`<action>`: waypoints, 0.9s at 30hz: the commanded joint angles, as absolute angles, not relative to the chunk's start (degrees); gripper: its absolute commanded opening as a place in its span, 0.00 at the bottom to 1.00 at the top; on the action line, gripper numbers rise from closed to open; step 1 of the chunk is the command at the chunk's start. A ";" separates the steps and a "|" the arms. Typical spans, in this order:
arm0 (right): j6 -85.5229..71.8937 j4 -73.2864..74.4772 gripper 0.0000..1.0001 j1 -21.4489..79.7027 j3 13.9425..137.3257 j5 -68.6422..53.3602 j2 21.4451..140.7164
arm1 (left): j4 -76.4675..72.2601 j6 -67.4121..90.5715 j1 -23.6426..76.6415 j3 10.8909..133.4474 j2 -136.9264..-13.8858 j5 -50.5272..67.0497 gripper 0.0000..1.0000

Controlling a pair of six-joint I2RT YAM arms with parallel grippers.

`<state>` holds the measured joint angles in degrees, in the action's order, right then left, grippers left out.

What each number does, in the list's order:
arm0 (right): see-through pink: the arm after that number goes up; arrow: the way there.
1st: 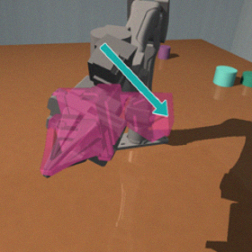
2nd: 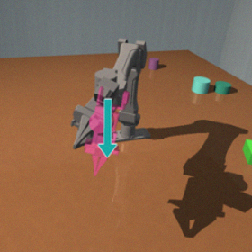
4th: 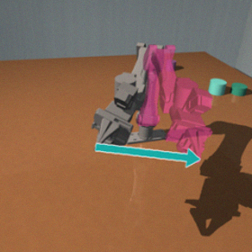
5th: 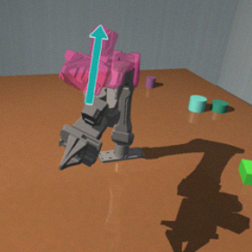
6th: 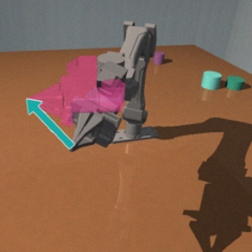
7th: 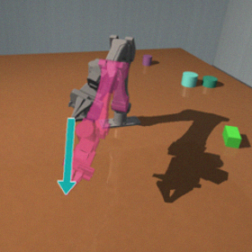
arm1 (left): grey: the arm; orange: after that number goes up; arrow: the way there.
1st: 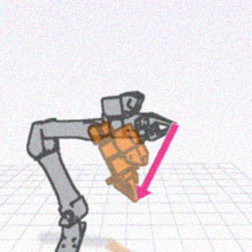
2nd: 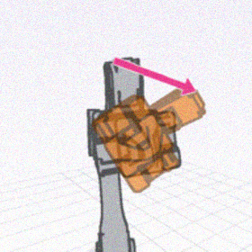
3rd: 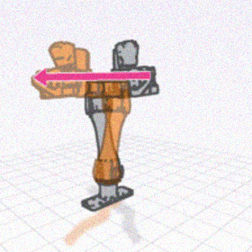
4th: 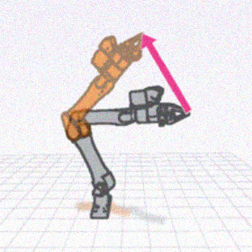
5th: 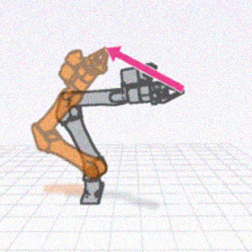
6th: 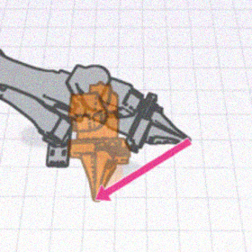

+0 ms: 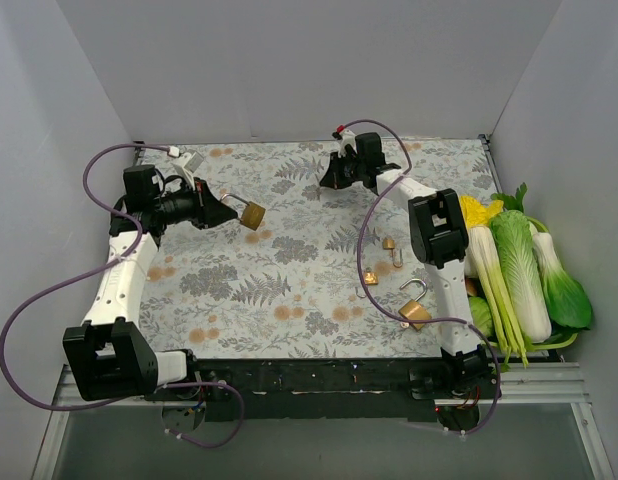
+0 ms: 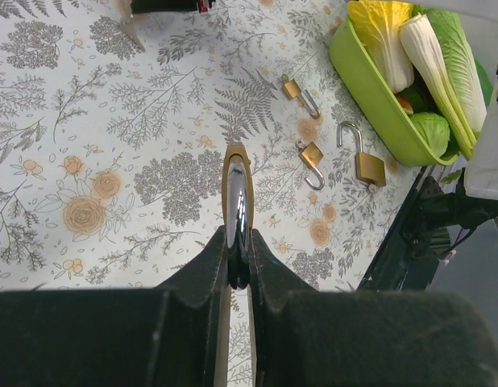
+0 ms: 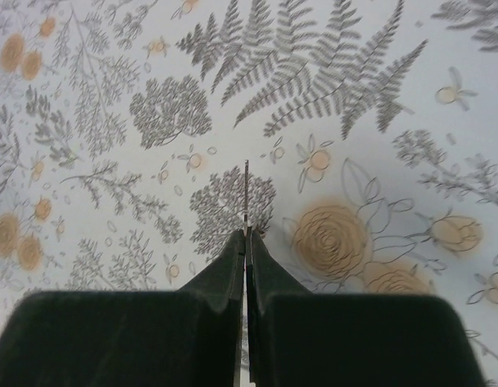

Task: Lock with the key
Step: Place the key at the center of the board.

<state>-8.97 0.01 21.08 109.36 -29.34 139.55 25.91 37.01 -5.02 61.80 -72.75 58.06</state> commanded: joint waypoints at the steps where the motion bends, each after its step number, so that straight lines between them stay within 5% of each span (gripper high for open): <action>1: -7.13 -5.27 0.01 20.48 114.43 -22.69 140.89 | 24.96 36.21 -4.92 61.53 -68.82 59.50 0.00; 17: 0.78 -1.59 0.04 20.57 113.20 -18.54 140.36 | 28.30 34.28 -4.83 61.35 -67.06 59.68 0.00; 18: 1.49 -1.23 0.12 20.57 113.20 -18.81 140.45 | 28.56 34.02 -4.83 61.35 -67.06 59.68 0.00; 19: 1.32 -0.97 0.31 20.48 113.20 -19.77 140.28 | 28.65 33.93 -4.83 61.35 -66.97 59.85 0.00; 22: 0.53 -0.79 0.51 20.57 113.12 -21.70 139.05 | 29.26 34.10 -4.83 61.78 -67.58 59.85 0.00; 27: 2.10 -1.58 0.59 20.57 111.27 -25.22 132.91 | 31.64 35.77 -4.83 64.42 -70.04 60.38 0.00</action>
